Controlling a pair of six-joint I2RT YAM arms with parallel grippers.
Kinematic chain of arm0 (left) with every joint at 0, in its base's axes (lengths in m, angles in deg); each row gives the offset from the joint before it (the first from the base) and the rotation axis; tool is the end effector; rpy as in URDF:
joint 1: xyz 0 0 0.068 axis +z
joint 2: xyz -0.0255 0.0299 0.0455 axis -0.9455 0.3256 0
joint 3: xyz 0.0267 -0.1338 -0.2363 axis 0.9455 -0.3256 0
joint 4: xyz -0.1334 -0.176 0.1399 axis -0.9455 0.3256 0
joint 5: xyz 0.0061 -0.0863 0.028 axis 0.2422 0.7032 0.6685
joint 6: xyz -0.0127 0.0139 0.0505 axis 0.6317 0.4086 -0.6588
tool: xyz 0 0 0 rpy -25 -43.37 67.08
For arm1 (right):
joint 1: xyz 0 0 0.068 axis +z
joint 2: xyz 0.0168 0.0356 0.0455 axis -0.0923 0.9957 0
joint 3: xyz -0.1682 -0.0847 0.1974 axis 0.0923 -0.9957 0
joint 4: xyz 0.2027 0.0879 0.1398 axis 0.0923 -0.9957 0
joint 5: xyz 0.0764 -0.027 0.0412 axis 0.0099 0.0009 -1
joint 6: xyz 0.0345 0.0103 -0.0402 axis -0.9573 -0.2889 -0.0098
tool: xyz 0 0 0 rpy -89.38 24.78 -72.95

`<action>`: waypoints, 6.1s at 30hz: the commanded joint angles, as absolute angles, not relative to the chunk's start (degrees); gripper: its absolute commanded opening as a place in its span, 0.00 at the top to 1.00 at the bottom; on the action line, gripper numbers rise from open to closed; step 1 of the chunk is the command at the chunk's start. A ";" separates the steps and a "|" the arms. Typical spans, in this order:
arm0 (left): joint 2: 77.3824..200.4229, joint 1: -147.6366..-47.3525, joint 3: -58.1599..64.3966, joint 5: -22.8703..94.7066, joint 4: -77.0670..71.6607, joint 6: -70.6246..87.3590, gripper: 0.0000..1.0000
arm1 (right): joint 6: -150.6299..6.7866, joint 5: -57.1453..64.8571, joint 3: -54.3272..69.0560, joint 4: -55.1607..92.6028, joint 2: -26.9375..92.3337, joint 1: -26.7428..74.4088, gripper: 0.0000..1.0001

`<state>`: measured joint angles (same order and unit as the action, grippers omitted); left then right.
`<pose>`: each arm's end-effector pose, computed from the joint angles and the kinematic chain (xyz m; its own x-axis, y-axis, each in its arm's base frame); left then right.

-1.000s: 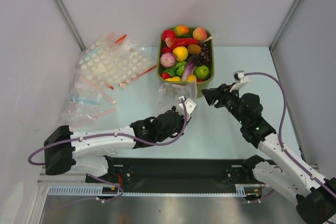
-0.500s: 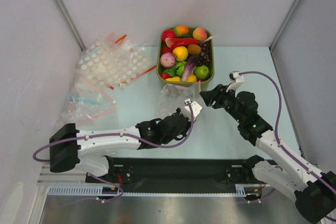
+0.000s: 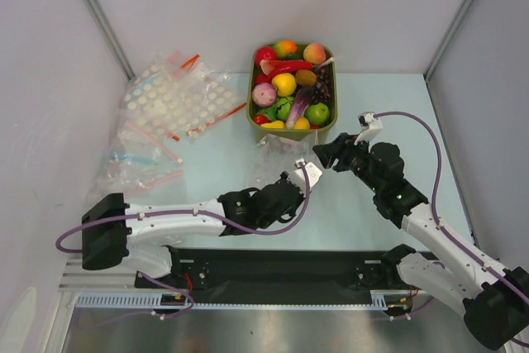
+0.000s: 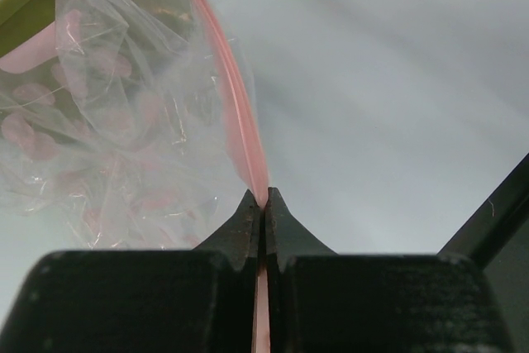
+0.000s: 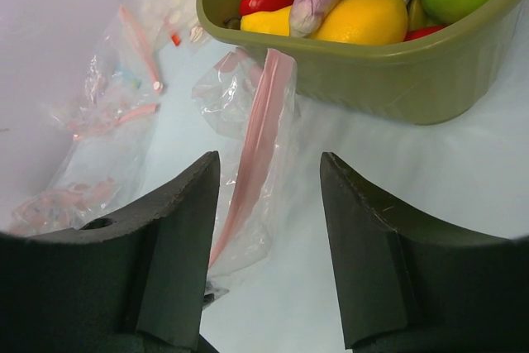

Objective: Place the food in the zip-top bag and seal the zipper
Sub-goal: Open the zipper of the food storage bag.

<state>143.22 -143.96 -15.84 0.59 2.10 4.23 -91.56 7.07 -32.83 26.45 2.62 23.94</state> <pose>0.1067 -0.2927 0.2661 -0.2370 0.3797 -0.8942 0.7103 0.6957 0.1071 0.1857 0.1070 0.2947 -0.3611 0.3069 -0.8806 -0.4386 0.7774 0.4508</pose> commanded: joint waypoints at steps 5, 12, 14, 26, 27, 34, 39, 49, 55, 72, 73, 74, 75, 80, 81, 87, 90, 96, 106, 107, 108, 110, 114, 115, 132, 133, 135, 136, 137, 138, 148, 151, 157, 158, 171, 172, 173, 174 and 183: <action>143.83 -144.91 -12.89 -1.52 1.33 2.85 1.00 | -91.38 7.19 -30.65 27.41 1.89 23.80 0.41; 143.74 -144.91 -13.06 -1.79 1.25 3.03 1.00 | -91.91 9.38 -30.22 25.91 2.33 23.80 0.48; 143.48 -145.00 -13.06 -1.79 1.25 3.12 1.00 | -92.00 9.74 -30.13 25.56 2.33 23.71 0.49; 143.04 -145.00 -13.41 -2.22 1.07 3.38 1.00 | -92.62 10.79 -30.48 25.38 1.63 23.53 0.53; 142.95 -145.00 -13.42 -2.23 1.07 3.47 1.00 | -92.70 10.79 -30.48 25.38 1.54 23.45 0.53; 143.13 -145.00 -13.33 -2.23 1.07 3.47 1.00 | -93.05 11.41 -30.83 25.38 0.75 23.27 0.42; 143.04 -144.91 -13.42 -2.49 0.90 3.56 1.00 | -93.06 11.41 -30.83 25.21 0.84 23.18 0.41; 141.81 -145.00 -14.29 -3.19 0.37 3.91 1.00 | -93.49 11.50 -30.48 23.98 1.63 22.57 0.55; 141.46 -145.00 -14.47 -3.72 0.19 3.82 1.00 | -93.15 11.50 -29.42 22.31 3.21 22.39 0.61; 144.00 -146.58 -12.54 -13.83 2.48 3.73 1.00 | -94.64 5.09 -26.70 20.98 9.80 22.65 0.73; 144.18 -146.58 -12.45 -14.09 2.48 3.64 1.00 | -94.81 4.56 -26.52 21.07 10.41 22.83 0.73; 144.27 -146.67 -12.28 -14.70 2.82 3.99 1.00 | -94.81 3.86 -26.43 21.07 10.59 23.01 0.73; 144.44 -146.67 -12.10 -15.05 3.09 4.17 1.00 | -94.90 3.59 -26.35 20.99 10.85 23.18 0.73; 145.41 -146.67 -11.31 -18.04 4.58 5.49 1.00 | -94.81 1.83 -25.99 21.51 11.73 24.06 0.77; 145.50 -146.67 -11.22 -18.48 4.59 5.58 1.00 | -94.81 1.48 -25.91 21.51 11.91 24.15 0.77; 145.68 -146.67 -11.04 -18.66 4.85 6.10 0.99 | -95.16 0.51 -25.64 22.48 13.84 25.90 0.68; 145.67 -146.67 -10.96 -19.36 4.94 6.19 0.99 | -95.43 -0.72 -25.21 22.92 15.24 26.69 0.64; 146.20 -146.67 -10.52 -20.77 6.08 7.16 0.98 | -95.87 -0.89 -24.94 23.62 16.48 27.84 0.65; 143.57 -146.58 -11.57 -12.60 4.32 7.77 0.63 | -94.64 -1.42 -25.29 24.94 15.69 28.46 1.00; 142.09 -146.49 -12.09 -12.25 4.32 8.12 0.56 | -94.46 -1.34 -25.29 25.46 15.34 28.63 1.00; 141.03 -146.41 -12.62 -11.38 3.71 8.82 0.52 | -94.03 -1.25 -25.55 25.64 14.82 28.98 1.00; 137.61 -145.45 -14.90 -9.44 2.66 9.70 0.42 | -93.59 -0.63 -25.64 25.99 14.37 29.60 1.00; 133.56 -140.62 -17.72 -1.71 2.12 13.57 0.37 | -91.92 0.33 -25.73 26.70 13.41 31.70 1.00; 133.02 -138.52 -18.51 1.26 2.21 14.97 0.37 | -91.65 0.94 -25.64 26.87 13.32 32.32 1.00; 131.35 -136.74 -19.13 2.34 2.39 15.07 0.50 | -87.34 7.72 -25.11 28.46 12.35 40.32 0.98; 131.26 -136.74 -19.04 2.34 2.48 15.07 0.53 | -87.43 7.80 -25.20 29.07 12.26 40.41 0.98; 131.96 -136.82 -18.87 1.73 2.91 14.89 0.58 | -87.61 7.98 -25.38 29.51 12.09 40.93 0.98; 132.49 -136.74 -18.17 1.56 3.26 15.07 0.63 | -87.43 8.33 -25.47 29.77 11.91 41.20 0.98; 133.62 -136.74 -17.73 1.21 3.88 15.24 0.65 | -87.26 8.77 -25.38 29.69 11.91 41.46 0.98; 134.42 -136.74 -17.11 0.77 5.36 15.51 0.68 | -86.99 9.47 -25.38 29.51 11.65 41.99 0.98; 133.37 -136.82 -17.19 -1.17 6.26 16.56 0.82 | -86.38 16.95 -24.24 25.65 12.17 42.25 0.97; 133.63 -136.74 -17.02 -1.43 6.25 16.56 0.83 | -86.46 16.77 -24.15 25.64 12.52 42.25 0.96; 136.00 -136.74 -15.35 -3.11 8.54 17.18 0.80 | -86.46 16.94 -24.15 25.64 12.09 42.25 0.96; 136.70 -136.74 -15.26 -2.58 8.45 17.53 0.79 | -86.55 17.29 -24.32 25.56 11.74 42.25 0.96; 137.42 -136.48 -13.15 -2.93 11.79 17.35 1.00 | -86.82 20.11 -24.41 24.59 11.56 42.25 0.88; 136.37 -136.13 -13.50 -2.84 11.88 17.35 1.00 | -86.82 20.20 -24.33 24.59 11.82 42.25 0.82; 135.84 -135.86 -13.59 -2.49 12.23 17.35 1.00 | -86.73 20.02 -24.32 24.50 12.00 42.25 0.73; 135.40 -135.68 -13.59 -2.14 12.41 17.35 1.00 | -86.73 19.85 -24.24 24.50 12.26 42.25 0.69; 131.44 -133.40 -13.77 1.81 13.46 17.88 1.00 | -87.69 16.16 -23.27 25.11 16.91 42.26 0.54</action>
<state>133.60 -134.54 -15.23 0.06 13.68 17.32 -87.37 17.58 -25.90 23.44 15.54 41.93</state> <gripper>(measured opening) 0.011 0.457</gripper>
